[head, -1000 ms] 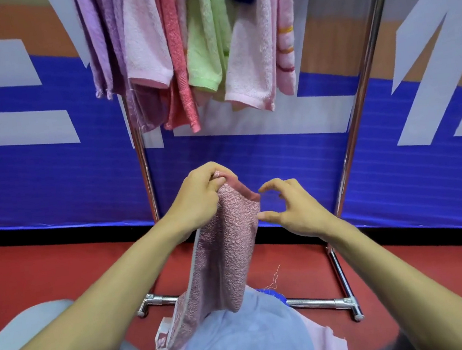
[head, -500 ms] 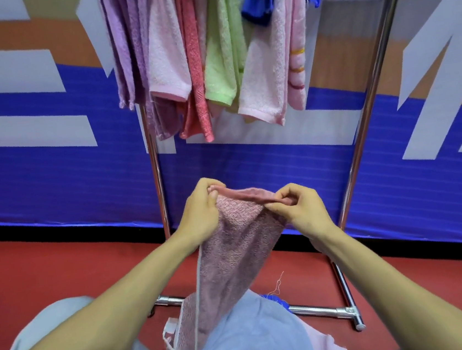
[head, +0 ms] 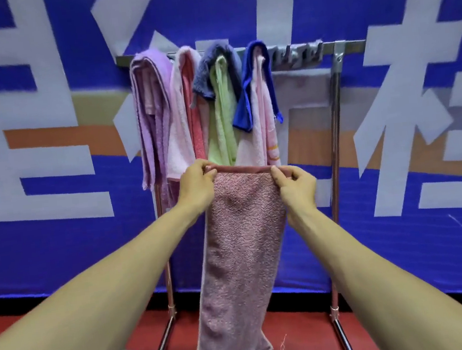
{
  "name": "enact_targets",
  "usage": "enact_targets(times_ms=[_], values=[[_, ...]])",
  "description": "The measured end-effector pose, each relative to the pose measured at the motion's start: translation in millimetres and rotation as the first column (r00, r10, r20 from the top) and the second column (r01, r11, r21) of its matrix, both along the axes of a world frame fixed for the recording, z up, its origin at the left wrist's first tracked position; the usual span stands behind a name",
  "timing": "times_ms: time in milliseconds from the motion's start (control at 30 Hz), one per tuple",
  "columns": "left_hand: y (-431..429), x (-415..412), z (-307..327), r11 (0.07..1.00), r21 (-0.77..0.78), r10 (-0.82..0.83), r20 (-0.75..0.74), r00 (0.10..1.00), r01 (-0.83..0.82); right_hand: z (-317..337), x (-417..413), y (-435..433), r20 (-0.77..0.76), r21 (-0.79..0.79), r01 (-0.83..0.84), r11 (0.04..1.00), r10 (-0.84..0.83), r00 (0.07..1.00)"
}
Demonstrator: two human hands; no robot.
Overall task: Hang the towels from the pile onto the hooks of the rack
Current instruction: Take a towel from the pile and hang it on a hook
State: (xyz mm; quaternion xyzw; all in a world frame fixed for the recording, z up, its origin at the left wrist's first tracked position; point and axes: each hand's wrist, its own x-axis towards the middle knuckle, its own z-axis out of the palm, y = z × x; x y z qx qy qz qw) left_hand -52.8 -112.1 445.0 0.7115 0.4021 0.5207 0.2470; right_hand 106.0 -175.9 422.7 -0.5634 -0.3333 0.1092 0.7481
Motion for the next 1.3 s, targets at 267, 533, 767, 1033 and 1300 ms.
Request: enact_targets(times_ms=[267,533,767,1033,1300], values=[[-19.8,-9.2,103.8,0.985,0.163,0.064,-0.09,0.994,-0.048,114.6,-9.4,-22.4,0.304,0.127,0.167,0.978,-0.198,0.932],[-32.5,-29.4,148.3,0.975,0.191,-0.052,-0.291,0.955,0.111,155.8,8.0,-44.2,0.535,0.119,0.221,0.968,-0.25,0.807],[-41.7,-27.3,155.5,0.979,0.187,-0.038,-0.215,0.976,0.079,175.9,12.1,-62.7,0.595,0.013,0.263,0.965,-0.219,0.773],[-54.3,-10.3,141.0,0.978,-0.161,-0.126,0.064,0.99,0.135,153.3,-1.4,-61.3,0.276,-0.059,-0.004,0.998,0.02,0.961],[-73.6,9.4,134.6,0.927,-0.209,-0.237,0.321,0.917,0.312,150.0,-20.1,-59.9,0.465,-0.147,-0.068,0.987,0.13,0.875]])
